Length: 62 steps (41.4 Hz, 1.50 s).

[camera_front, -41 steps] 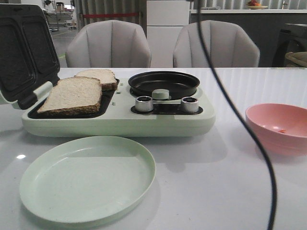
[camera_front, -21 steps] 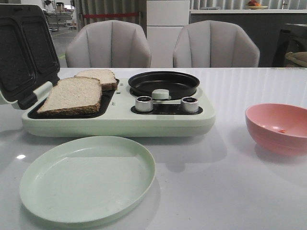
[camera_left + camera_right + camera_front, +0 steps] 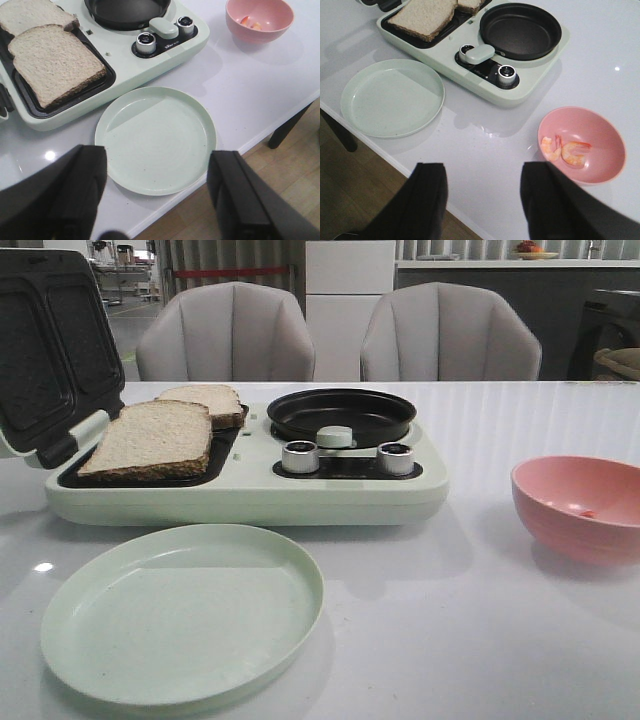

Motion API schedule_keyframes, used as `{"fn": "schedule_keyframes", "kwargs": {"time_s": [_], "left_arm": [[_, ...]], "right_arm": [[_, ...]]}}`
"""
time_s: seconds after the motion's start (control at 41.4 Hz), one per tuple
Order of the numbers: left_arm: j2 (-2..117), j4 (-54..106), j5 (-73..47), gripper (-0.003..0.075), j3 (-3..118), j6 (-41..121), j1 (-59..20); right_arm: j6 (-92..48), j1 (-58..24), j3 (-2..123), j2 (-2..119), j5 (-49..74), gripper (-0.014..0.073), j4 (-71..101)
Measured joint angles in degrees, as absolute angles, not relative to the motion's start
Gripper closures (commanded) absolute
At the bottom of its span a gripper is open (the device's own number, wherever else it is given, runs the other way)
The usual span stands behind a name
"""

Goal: Make breakfast with bread and shrimp

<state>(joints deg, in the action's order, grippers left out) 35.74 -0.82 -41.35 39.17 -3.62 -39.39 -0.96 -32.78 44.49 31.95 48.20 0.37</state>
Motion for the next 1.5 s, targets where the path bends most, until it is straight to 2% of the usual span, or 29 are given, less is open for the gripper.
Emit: {"fn": "schedule_keyframes", "kwargs": {"time_s": [0.145,0.387,0.556,0.798,0.967,1.112,1.16,1.378,1.499], "left_arm": [[35.7,-4.0,-44.5,0.023,39.3,-4.3,-39.4],[35.7,-17.8,-56.6,0.023,45.4,-15.9,-35.9],[36.4,-25.9,-59.6,0.023,48.1,-20.5,-31.4],[45.1,-26.9,-61.2,0.023,50.4,-21.8,-22.9],[54.3,-24.2,-60.2,0.0248,52.0,-19.4,-18.3],[61.0,-18.6,-57.6,0.0379,54.2,-14.5,-12.0],[62.3,-15.6,-56.3,0.04,55.0,-12.0,-9.0],[67.3,2.6,-52.9,0.0401,59.5,4.8,6.2],[71.1,13.6,-51.9,0.0449,62.6,13.9,12.9]], "right_arm": [[-1.0,-32.8,44.3,31.9,48.3,0.015,0.0],[-1.0,-32.8,44.3,31.9,48.3,0.015,0.0],[-1.0,-32.8,44.3,31.9,48.3,0.015,0.0],[-1.0,-32.8,44.3,31.9,48.4,0.015,0.0],[-1.0,-32.8,44.3,31.9,48.4,0.015,0.0],[-1.0,-32.8,44.3,31.9,48.4,0.015,0.0],[-1.0,-32.8,44.3,31.9,48.4,0.015,0.0],[-0.9,-32.8,44.3,31.9,48.4,0.015,0.0],[-0.9,-32.8,44.3,31.9,48.4,0.015,0.0]]}}
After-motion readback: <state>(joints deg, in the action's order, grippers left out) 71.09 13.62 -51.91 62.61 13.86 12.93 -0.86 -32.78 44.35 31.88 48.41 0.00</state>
